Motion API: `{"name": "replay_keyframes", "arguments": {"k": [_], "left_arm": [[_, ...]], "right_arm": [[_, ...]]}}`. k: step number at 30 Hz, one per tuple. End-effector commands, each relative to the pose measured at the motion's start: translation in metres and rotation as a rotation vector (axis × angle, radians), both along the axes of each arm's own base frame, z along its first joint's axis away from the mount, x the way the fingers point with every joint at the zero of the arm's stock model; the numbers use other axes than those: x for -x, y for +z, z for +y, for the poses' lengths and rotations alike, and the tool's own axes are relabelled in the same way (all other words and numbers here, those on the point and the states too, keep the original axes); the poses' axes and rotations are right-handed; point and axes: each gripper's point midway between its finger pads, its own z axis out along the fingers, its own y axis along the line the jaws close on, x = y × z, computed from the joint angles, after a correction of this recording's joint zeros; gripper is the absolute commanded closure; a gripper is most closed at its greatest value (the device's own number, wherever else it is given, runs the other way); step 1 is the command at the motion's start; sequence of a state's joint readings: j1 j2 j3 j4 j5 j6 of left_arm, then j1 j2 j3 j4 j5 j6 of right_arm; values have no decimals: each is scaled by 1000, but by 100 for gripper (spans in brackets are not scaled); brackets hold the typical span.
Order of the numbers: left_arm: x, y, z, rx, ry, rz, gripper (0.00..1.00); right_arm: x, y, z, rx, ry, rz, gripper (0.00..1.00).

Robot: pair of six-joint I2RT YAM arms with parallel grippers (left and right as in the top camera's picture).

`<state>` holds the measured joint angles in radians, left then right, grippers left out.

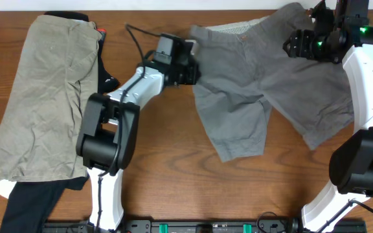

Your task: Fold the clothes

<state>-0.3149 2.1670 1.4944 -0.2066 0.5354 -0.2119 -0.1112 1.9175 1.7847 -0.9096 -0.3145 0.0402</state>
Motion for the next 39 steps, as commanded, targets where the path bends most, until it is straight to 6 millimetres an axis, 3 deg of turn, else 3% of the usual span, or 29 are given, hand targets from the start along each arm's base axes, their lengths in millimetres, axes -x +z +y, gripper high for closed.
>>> {"name": "replay_keyframes", "arguments": {"k": [1,8,11,14,15,16,18,22,28,32,35,39], "left_arm": [[-13,-6,45,9,203,126,94],[26,-22,147,-156,496,409,94],[43,-16,174,-229,552,463,94],[57,-10,179,-243,552,507,93],[61,-7,179,-252,538,512,88],[65,-5,179,-258,525,515,65],[73,2,179,-270,506,526,38],[82,27,183,-273,487,501,18],[80,99,202,-299,554,293,5],[73,152,208,-284,570,97,4],[67,174,207,-275,549,-2,4],[60,181,207,-292,508,-65,4]], "right_arm": [[0,10,9,12,27,-21,27],[2,2,20,9,49,-6,29],[2,-3,21,5,22,16,31],[3,-12,25,-3,5,48,35],[5,-16,27,-7,2,65,36],[6,-20,28,-9,0,82,37],[14,-31,32,-16,-4,142,38],[38,-53,40,-21,6,277,41],[81,-92,56,-16,41,469,44],[104,-124,57,-23,25,551,46],[116,-144,57,-31,7,586,46],[128,-170,55,-34,-8,599,46]]}}
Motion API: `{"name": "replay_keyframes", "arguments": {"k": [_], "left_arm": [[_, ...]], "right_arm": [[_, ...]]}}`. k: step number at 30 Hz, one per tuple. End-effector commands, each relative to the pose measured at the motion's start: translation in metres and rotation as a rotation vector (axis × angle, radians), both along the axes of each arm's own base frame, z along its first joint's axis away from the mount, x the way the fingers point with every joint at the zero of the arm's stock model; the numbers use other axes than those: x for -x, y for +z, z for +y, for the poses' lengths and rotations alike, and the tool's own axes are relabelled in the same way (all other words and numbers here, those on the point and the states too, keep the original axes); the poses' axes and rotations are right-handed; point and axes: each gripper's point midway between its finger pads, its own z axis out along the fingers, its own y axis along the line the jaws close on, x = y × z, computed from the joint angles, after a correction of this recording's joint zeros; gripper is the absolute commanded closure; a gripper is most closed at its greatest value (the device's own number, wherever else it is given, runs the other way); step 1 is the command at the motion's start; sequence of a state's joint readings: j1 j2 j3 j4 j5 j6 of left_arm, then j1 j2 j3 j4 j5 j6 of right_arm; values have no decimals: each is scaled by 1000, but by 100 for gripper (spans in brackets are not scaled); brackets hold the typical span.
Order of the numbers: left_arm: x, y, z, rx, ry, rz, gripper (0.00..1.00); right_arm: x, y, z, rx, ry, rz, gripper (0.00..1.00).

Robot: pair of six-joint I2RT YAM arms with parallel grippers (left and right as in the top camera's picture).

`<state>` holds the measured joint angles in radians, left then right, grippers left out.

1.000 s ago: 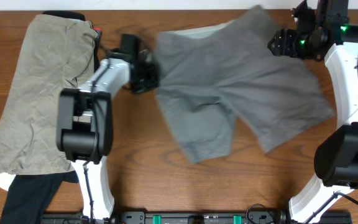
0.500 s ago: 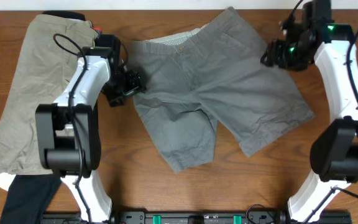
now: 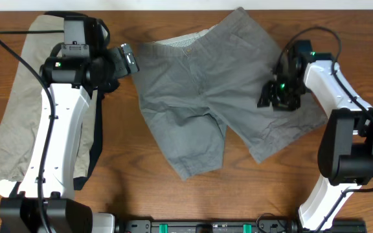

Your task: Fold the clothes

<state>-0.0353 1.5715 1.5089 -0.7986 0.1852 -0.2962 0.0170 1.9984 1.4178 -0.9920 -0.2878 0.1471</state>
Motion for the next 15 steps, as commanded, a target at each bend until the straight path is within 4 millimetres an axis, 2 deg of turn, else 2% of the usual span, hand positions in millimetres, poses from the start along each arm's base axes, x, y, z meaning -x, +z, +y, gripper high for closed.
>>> {"name": "replay_keyframes", "arguments": {"k": [1,7,11,15], "left_arm": [[-6,-3,5,-62,-45,-13,4],[-9,-2,5,-75,-62,-26,4],[-9,-7,5,-80,-71,-15,4],[-13,-18,2,-81,-81,7,4]], "right_arm": [[12,-22,-2,3,-35,39,47],[19,-54,-28,106,-114,18,51],[16,-74,-61,196,-218,-13,54],[1,-94,-95,210,-313,-54,55]]}}
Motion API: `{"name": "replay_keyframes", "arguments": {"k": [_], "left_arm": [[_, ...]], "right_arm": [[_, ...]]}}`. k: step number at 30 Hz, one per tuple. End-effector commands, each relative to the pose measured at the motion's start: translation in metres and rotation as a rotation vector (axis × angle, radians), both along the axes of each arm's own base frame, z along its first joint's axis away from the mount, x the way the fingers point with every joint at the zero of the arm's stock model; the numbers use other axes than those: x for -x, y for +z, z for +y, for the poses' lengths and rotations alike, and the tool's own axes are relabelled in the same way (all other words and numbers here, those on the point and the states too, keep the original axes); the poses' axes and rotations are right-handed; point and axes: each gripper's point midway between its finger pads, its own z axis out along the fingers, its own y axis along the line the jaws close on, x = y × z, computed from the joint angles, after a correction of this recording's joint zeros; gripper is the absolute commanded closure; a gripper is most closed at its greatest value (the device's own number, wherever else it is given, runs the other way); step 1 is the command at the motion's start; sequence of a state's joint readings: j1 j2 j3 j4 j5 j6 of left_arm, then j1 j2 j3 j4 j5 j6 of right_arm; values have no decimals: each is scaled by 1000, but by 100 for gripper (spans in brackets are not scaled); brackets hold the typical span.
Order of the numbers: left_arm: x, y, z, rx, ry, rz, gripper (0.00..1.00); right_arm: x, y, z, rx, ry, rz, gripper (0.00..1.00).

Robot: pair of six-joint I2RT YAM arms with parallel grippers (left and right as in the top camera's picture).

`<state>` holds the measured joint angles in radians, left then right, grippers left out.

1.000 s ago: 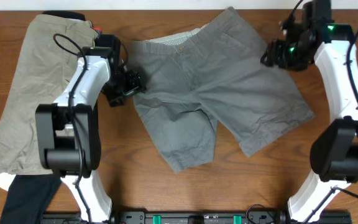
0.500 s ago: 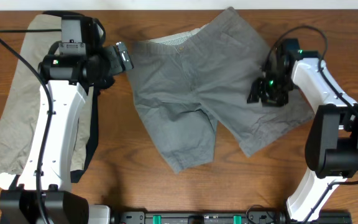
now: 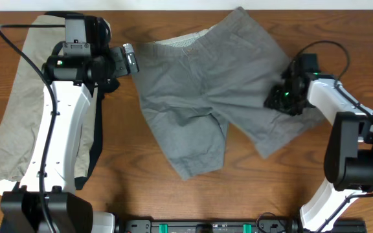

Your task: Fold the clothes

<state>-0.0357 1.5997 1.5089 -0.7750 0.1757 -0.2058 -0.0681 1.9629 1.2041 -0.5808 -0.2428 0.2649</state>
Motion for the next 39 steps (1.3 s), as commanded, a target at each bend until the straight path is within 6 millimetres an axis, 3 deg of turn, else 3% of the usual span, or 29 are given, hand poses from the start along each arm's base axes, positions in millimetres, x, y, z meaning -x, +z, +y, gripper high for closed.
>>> {"name": "replay_keyframes", "arguments": {"k": [1,6,9,12,14,18,23,26,33,39], "left_arm": [[-8,-15,-1,-24,-20,25,4],[-20,-41,-17,-45,-82,53,4],[-32,-62,-32,-53,-135,65,4],[-44,-84,-47,-56,-169,71,4],[-51,-99,-62,-49,-228,67,3],[-50,-124,-99,75,-336,101,4],[-43,-142,-115,119,-405,140,4],[-43,-154,-118,99,-444,148,4],[-43,-188,-118,100,-443,201,8],[-39,-194,-127,139,-436,227,40]], "right_arm": [[27,-68,-65,145,-157,138,55],[-15,-89,-112,157,-202,-15,50],[-51,-79,-130,158,-158,-131,43],[-87,-45,-140,156,-127,-219,39],[-113,-9,-138,127,-99,-267,39],[-142,70,-113,39,-30,-307,29],[-143,134,-74,-1,47,-294,27],[-138,152,-52,-9,84,-278,27],[-120,149,-7,-34,161,-195,25],[-100,145,15,-51,199,-115,38]]}}
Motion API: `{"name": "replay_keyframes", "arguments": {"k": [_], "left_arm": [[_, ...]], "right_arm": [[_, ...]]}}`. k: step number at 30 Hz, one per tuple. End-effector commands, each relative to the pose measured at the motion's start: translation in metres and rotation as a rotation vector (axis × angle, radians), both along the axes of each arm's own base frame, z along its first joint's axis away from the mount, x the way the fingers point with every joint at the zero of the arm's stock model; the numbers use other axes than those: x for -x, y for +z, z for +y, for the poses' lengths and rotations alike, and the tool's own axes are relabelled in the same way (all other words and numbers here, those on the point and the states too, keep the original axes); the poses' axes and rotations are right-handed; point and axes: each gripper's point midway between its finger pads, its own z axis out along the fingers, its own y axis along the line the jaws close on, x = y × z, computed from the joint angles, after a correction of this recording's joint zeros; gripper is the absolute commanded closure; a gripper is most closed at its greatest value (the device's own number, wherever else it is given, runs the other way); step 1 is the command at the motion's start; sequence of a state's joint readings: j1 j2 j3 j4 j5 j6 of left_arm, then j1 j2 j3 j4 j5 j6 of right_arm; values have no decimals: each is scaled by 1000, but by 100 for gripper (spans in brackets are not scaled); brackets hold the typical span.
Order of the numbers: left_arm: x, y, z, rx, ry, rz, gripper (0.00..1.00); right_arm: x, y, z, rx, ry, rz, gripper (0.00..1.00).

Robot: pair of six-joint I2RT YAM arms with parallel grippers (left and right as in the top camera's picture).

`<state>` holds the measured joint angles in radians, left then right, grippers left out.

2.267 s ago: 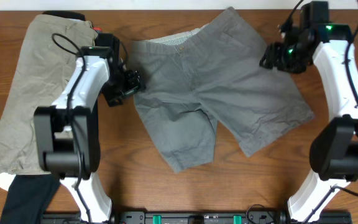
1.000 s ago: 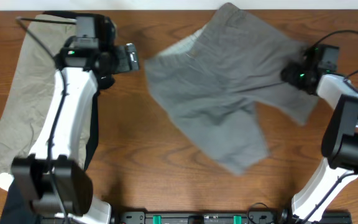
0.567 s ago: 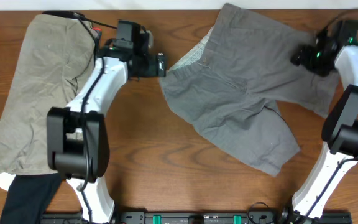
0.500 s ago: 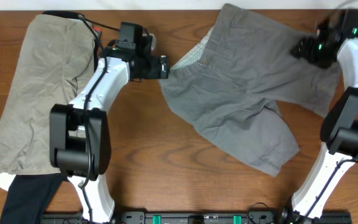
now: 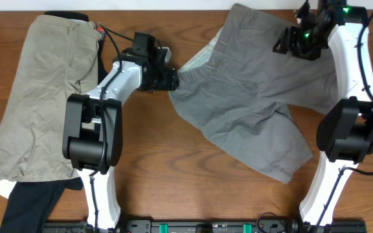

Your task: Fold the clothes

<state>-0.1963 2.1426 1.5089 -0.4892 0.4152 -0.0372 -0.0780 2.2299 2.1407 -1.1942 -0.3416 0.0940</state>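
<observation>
Grey shorts (image 5: pixel 251 97) lie crumpled across the centre and right of the table. Their waistband faces left and the legs trail toward the front right. My left gripper (image 5: pixel 173 79) is at the waistband's left corner and looks shut on the cloth. At the far right my right gripper (image 5: pixel 286 43) sits on the shorts' upper edge, apparently shut on it. The fabric is drawn between the two grippers. Neither gripper's fingertips are clearly visible in the overhead view.
A pile of clothes fills the left side. It has a khaki garment (image 5: pixel 41 97) on top, a black garment (image 5: pixel 31 200) sticking out at the front and a white piece at the edge. The table's far edge runs just behind the right gripper.
The shorts have shifted right and turned. My left gripper went from beside the pile to the table's middle. My right gripper went from the shorts' right leg to the far right corner.
At first the shorts lay centre-right, with my left gripper at the waistband corner and my right gripper at the far right. Then they lay further left, spread flat, with the left gripper by the pile and the right one on a leg. Now they are back right, turned and bunched.
</observation>
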Motion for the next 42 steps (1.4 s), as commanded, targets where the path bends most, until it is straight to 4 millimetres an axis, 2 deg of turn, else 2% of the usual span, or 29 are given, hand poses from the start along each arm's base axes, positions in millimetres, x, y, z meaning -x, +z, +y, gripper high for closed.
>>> {"name": "replay_keyframes", "arguments": {"k": [1,3,4,7,9,12,15,21,24,29,32,36,42], "left_arm": [[3,3,-14,43,-23,5,49],[5,3,-18,46,-23,15,87],[6,3,-18,49,-11,24,94],[3,2,-11,61,72,56,94],[0,0,5,49,188,92,94],[1,-7,44,4,426,178,94],[14,-13,84,-25,640,290,94],[33,-18,148,-27,833,410,94],[33,-17,169,6,883,416,94],[22,-12,177,81,899,390,94],[19,-11,176,83,894,375,94],[16,-11,171,81,870,359,94],[12,-10,169,80,852,339,94]], "right_arm": [[8,8,13,-6,31,9,39],[17,9,17,-8,38,41,42],[21,10,19,-9,42,55,44],[33,11,26,-9,58,93,45],[40,11,29,-6,77,114,46],[49,8,29,23,83,152,48],[50,6,31,45,88,159,48],[46,6,36,45,86,141,50],[50,5,43,47,105,155,51],[71,4,67,53,172,222,50],[83,11,79,57,201,236,59],[95,33,86,132,192,207,59],[131,75,87,247,112,191,59]]}}
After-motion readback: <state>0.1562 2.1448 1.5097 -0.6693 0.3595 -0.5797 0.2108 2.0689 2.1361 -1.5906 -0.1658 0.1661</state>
